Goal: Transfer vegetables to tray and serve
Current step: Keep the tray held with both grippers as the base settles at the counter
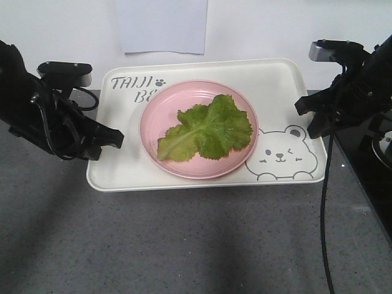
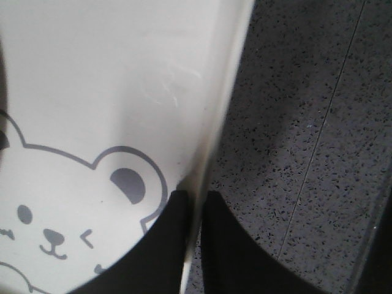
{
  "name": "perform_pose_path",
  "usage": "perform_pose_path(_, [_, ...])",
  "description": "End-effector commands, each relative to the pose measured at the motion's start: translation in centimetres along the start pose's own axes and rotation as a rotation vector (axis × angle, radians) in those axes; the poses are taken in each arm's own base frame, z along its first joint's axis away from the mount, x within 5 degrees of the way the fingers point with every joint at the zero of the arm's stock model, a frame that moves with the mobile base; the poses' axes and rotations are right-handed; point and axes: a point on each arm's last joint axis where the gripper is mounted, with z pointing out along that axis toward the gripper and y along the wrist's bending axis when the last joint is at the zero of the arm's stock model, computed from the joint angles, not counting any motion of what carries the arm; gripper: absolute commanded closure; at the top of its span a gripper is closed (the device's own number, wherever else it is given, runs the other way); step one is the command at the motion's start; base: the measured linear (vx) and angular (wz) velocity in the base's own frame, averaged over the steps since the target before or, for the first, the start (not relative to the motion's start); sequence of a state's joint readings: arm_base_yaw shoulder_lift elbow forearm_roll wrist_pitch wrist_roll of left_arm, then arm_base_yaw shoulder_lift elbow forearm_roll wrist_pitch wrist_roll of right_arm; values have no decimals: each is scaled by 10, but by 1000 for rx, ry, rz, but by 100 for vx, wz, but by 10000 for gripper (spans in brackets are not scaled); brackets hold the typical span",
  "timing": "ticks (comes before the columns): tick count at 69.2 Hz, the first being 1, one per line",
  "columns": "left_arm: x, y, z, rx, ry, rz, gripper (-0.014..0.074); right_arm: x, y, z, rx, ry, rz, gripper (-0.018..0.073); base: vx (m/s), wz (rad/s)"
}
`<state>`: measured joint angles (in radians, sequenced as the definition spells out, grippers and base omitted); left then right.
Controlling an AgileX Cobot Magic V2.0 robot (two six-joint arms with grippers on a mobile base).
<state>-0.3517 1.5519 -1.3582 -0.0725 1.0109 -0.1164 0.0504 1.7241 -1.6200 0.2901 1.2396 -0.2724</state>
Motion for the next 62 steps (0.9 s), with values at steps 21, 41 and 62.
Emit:
perform_pose_path(21, [-11, -18, -25, 124, -156, -10, 602, 0, 27, -28, -137, -73, -39, 565, 0, 0])
perform_pose_path(41, [-11, -18, -25, 124, -156, -10, 602, 0, 27, -28, -137, -73, -39, 565, 0, 0])
perform_pose_path(62, [-11, -18, -25, 124, -156, -10, 602, 0, 27, -28, -137, -73, -39, 565, 0, 0])
